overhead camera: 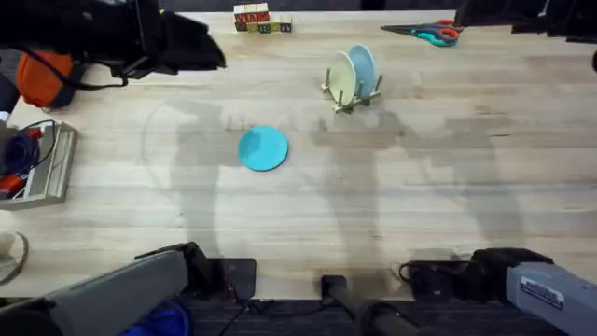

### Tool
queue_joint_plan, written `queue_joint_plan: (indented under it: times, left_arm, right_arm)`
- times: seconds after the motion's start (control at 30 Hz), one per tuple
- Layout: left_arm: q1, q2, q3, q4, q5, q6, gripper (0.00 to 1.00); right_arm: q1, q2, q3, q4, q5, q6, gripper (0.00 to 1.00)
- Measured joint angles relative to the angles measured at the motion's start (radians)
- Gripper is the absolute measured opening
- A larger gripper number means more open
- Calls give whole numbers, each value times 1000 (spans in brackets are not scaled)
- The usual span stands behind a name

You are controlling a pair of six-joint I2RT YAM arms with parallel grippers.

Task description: Pick up the plates from the table one by one and place each into a slot on the dish rack.

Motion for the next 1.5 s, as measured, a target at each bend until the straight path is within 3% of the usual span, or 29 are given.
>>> queue_joint_plan:
  times: [0.1,0.5,1.03,1.3,1.5]
  left_arm:
    - [0,0,0,0,1,6,44]
    - [0,0,0,-21,3,6,42]
    - [3,0,-16,-26,81,22,42]
    - [64,93,-84,-27,229,109,42]
    - [87,148,-86,-41,282,169,41]
  right_arm:
    - [0,0,0,0,0,0,994]
    - [0,0,0,0,0,0,994]
    - [0,0,0,0,0,0,993]
    - [0,0,0,0,0,0,993]
    - [0,0,0,0,0,0,993]
